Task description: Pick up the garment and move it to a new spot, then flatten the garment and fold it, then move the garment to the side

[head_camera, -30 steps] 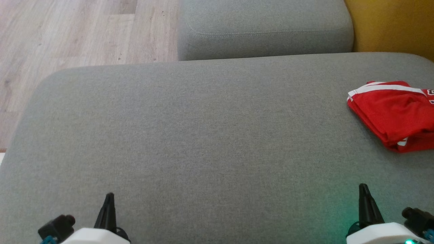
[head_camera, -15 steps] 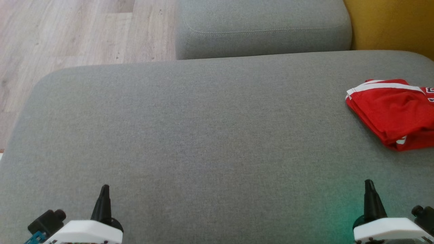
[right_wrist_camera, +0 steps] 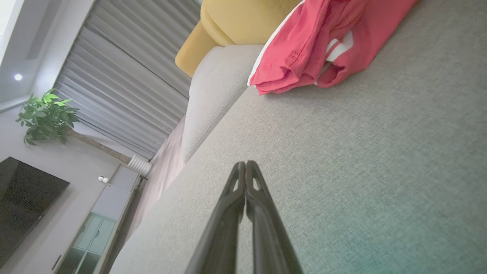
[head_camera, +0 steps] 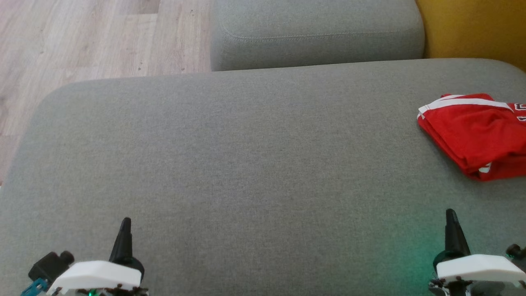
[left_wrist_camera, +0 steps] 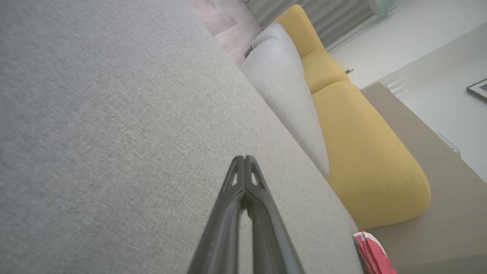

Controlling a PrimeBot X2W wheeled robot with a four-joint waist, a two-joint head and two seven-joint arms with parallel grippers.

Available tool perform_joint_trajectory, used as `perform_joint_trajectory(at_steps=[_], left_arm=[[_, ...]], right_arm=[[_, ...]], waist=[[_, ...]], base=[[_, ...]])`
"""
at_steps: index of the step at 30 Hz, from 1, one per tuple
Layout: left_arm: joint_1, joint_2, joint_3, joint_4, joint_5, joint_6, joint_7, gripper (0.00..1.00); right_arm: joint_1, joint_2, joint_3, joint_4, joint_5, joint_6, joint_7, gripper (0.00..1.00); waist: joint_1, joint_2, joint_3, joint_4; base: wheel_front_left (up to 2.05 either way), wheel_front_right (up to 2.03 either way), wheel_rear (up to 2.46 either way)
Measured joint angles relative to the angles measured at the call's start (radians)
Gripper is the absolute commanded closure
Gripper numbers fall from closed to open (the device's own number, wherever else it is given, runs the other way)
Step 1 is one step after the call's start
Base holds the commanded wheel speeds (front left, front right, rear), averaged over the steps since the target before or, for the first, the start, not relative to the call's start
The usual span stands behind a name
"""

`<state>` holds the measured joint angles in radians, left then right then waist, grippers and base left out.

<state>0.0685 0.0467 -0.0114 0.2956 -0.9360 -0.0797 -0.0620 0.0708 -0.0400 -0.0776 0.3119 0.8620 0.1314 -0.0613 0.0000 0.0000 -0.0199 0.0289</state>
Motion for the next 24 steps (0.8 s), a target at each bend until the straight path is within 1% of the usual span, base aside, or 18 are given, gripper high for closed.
perform_joint_trajectory(at_steps=[7,10,22,24], left_arm=[[-0.017,0.0,0.021,-0.001,-0.077,-0.001,0.018,1.0],[-0.018,0.0,0.023,-0.001,-0.11,-0.009,0.027,1.0],[-0.05,-0.001,0.032,-0.004,-0.254,-0.01,0.062,1.0],[-0.054,-0.001,0.035,-0.004,-0.277,-0.019,0.071,1.0]], right_arm=[[-0.005,0.0,-0.005,-0.002,0.086,0.0,0.019,1.0],[-0.017,0.0,-0.009,-0.003,0.123,0.0,0.03,1.0],[-0.042,0.0,-0.024,-0.01,0.281,0.0,0.063,1.0],[-0.043,0.0,-0.026,-0.01,0.305,0.0,0.072,1.0]], waist=[[0.0,0.0,0.003,-0.003],[0.0,0.0,0.004,-0.005],[0.0,0.0,0.009,-0.011],[0.0,0.0,0.01,-0.012]], base=[[0.0,0.0,0.0],[0.0,0.0,0.0],[0.0,0.0,0.0],[0.0,0.0,0.0]])
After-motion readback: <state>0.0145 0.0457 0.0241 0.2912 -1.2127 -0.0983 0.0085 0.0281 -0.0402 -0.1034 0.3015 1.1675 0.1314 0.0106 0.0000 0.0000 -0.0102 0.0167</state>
